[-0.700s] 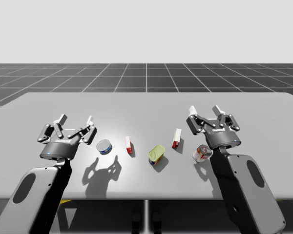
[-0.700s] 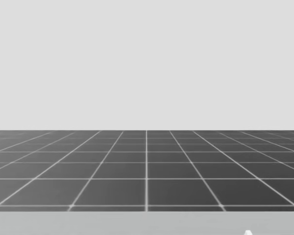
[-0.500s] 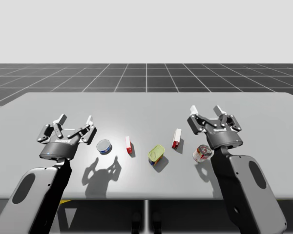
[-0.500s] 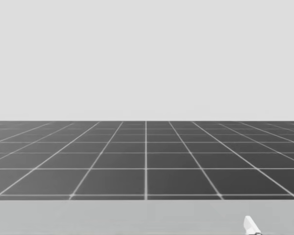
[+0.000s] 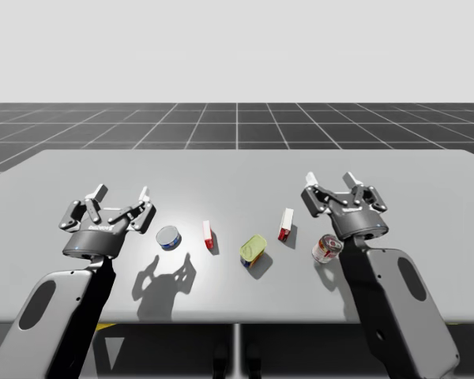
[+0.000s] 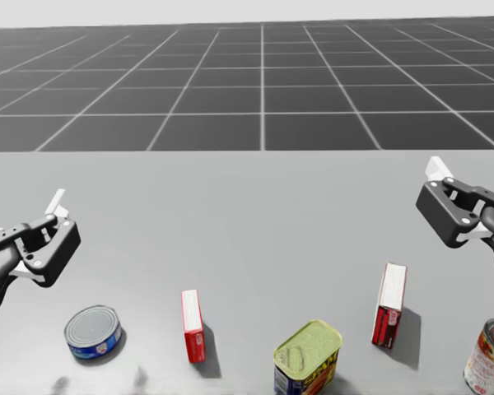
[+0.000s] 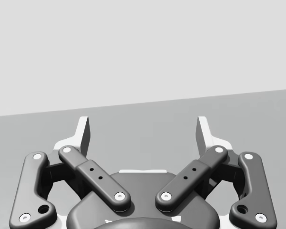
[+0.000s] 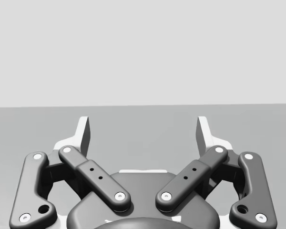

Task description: Grasp the gelatin box and hold it up.

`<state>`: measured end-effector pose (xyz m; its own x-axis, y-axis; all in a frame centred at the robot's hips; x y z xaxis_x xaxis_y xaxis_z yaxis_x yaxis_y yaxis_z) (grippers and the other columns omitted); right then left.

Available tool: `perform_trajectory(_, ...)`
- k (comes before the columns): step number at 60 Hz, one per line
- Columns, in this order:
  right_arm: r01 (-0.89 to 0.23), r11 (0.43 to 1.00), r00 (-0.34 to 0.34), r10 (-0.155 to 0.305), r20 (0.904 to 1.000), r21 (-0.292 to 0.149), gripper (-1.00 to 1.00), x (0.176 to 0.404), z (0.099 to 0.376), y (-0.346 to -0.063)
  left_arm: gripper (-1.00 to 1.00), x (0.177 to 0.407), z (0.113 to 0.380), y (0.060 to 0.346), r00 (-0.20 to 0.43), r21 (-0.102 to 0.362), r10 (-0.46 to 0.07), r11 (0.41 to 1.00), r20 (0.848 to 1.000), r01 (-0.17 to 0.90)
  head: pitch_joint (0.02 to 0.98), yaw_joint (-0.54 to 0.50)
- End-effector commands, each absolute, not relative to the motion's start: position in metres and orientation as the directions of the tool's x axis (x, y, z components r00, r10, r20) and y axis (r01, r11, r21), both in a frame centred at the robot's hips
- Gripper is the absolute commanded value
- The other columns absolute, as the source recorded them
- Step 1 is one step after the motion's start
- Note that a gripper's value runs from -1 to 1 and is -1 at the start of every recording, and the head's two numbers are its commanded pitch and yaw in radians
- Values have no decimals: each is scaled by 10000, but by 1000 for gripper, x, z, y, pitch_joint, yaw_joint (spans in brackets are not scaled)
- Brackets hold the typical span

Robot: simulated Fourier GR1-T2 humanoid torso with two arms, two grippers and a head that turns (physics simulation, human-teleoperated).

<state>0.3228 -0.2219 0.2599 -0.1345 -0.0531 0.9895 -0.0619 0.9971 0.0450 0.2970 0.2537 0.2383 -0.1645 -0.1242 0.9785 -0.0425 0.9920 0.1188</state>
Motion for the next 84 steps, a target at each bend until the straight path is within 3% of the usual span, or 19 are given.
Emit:
perform_trajectory(1, -533, 9984, -1317, -247, 9910, 178, -1000, 324, 256, -220, -1000, 297, 239, 254, -1660, 1155, -1200, 9926, 9788, -366, 653, 59)
perform_trajectory(18, -502, 9987, -1220, 68, 9925, -130, -1000, 325, 253, -217, -1000, 296, 241, 251, -1678, 1180, -1201, 9928, 9785, -227, 839, 157)
perform_trajectory(28, -465, 9988, -1187, 86, 9929, -142, -1000, 325, 253, -215, -1000, 295, 243, 249, -1692, 1061, -1064, 9943, 9798, -113, 853, 167)
perform_trajectory(38, -435, 9990, -1137, 57, 9935, -107, -1000, 325, 251, -214, -1000, 279, 249, 240, -1467, 388, -348, 9989, 9886, 251, 842, 162)
perform_trajectory(47, -451, 9989, -1115, 52, 9938, -103, -1000, 326, 250, -215, -1000, 262, 250, 230, -1412, 949, -865, 9940, 9862, 536, 838, 162)
perform_trajectory(57, -438, 9990, -1089, -24, 9940, -24, -1000, 327, 251, -216, -1000, 240, 246, 219, -1253, 943, -820, 9909, 9887, 959, 835, 161)
perform_trajectory(61, -437, 9990, -1091, -28, 9940, -20, -1000, 327, 251, -216, -1000, 232, 242, 214, -1401, 1137, -1011, 9899, 9850, 848, 835, 163)
perform_trajectory(73, -470, 9989, -1011, -143, 9948, 96, -1000, 328, 251, -217, -1000, 210, 220, 201, -852, 931, -826, 9873, 9929, 1286, 834, 166)
perform_trajectory(84, -446, 9989, -1010, -194, 9947, 149, -1000, 328, 251, -219, -1000, 202, 181, 190, 256, 253, -303, 9839, 9992, 1770, 834, 171)
